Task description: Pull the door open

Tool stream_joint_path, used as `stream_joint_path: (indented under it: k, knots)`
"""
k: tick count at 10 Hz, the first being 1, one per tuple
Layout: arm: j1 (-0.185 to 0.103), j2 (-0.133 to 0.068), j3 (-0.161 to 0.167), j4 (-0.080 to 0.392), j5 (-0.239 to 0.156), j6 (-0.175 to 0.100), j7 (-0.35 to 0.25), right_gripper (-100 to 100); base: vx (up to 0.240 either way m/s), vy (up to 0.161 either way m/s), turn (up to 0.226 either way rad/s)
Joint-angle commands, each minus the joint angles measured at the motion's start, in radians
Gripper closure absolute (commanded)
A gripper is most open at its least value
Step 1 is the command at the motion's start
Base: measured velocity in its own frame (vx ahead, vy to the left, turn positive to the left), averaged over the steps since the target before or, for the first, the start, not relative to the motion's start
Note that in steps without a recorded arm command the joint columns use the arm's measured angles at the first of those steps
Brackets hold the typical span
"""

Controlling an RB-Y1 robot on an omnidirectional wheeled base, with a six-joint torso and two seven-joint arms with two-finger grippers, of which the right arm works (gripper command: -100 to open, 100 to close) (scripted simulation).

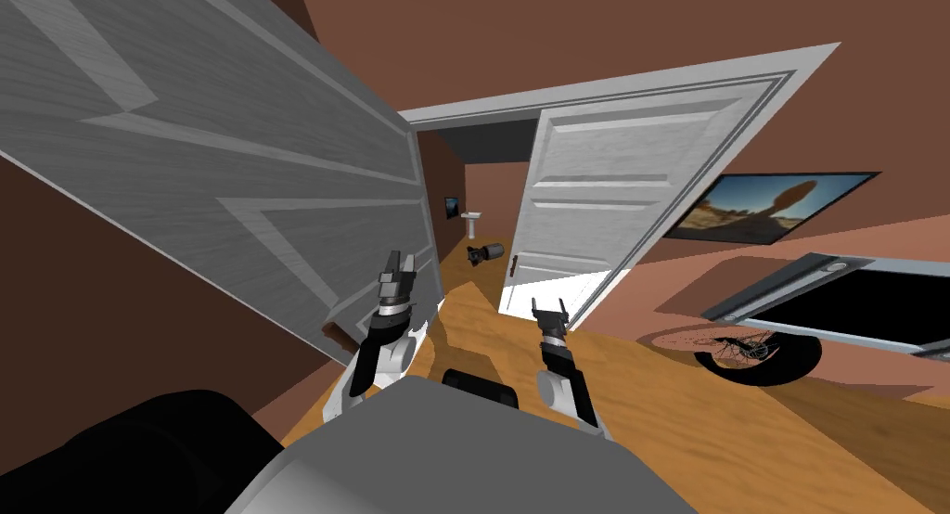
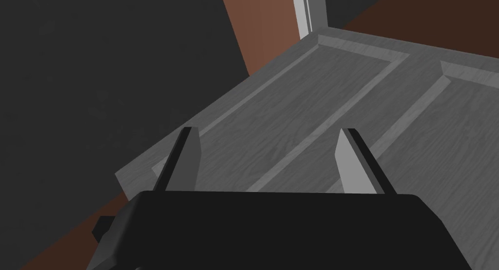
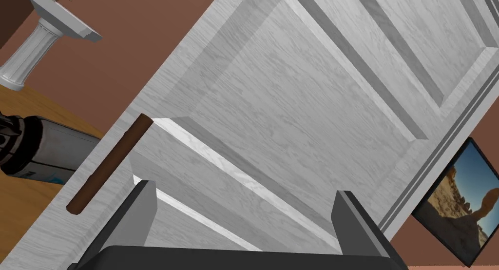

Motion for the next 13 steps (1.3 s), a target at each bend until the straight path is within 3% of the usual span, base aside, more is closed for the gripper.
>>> stream_joint_path:
  k: [1,3,13]
  knots:
    - [-0.016,-0.008,0.005,0.045,-0.037,-0.013,-0.040,-100,0.087,-0.018,0.206]
    - [-0.026,-0.012,0.010,0.076,-0.058,-0.024,-0.063,-100,0.075,-0.015,0.106]
    - [-0.120,-0.050,0.057,0.373,-0.263,-0.136,-0.287,-100,0.090,-0.030,0.161]
